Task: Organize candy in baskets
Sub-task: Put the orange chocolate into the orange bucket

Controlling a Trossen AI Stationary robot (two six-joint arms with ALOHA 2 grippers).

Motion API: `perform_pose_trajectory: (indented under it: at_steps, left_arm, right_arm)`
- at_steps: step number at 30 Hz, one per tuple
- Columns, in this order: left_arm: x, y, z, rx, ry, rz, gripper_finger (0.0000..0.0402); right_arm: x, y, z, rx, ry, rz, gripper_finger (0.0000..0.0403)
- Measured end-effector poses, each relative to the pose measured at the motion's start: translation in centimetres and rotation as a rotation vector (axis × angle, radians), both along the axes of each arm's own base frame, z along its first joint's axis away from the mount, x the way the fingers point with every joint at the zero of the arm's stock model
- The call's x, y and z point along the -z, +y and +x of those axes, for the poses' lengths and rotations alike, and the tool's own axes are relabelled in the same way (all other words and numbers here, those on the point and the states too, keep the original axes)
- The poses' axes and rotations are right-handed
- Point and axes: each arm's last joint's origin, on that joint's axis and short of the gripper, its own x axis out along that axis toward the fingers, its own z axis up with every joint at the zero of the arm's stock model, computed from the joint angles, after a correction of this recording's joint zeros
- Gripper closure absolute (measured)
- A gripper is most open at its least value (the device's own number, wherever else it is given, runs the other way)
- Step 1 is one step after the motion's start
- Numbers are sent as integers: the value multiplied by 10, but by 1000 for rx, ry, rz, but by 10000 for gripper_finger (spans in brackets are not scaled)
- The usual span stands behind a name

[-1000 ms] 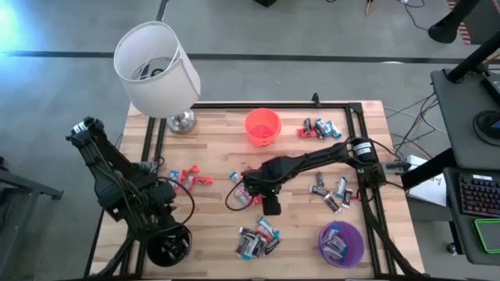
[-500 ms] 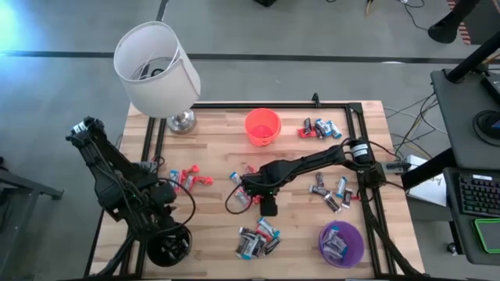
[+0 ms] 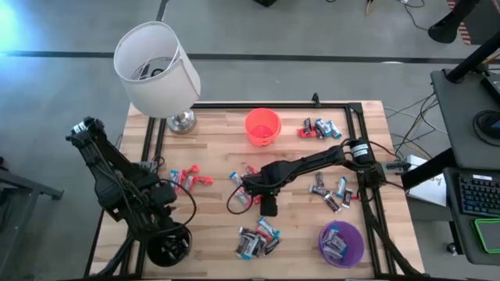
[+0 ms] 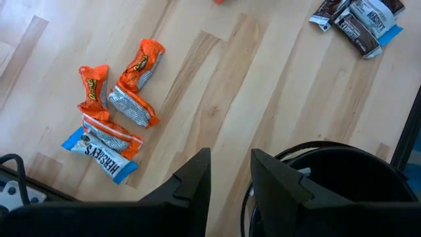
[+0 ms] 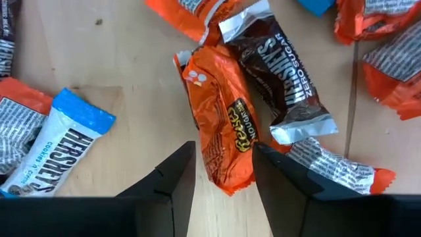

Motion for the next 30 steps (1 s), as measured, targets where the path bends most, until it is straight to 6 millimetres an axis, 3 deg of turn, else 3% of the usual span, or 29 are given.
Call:
perform_pose_trajectory:
  at_steps: [18, 30]
  left_arm:
    - [0, 0, 0, 27, 3, 11, 312]
    - [0, 0, 0, 30, 4, 13, 312]
  right_arm:
    - [13, 0, -5, 36, 13, 4, 265]
    - [17, 0, -7, 30, 17, 18, 378]
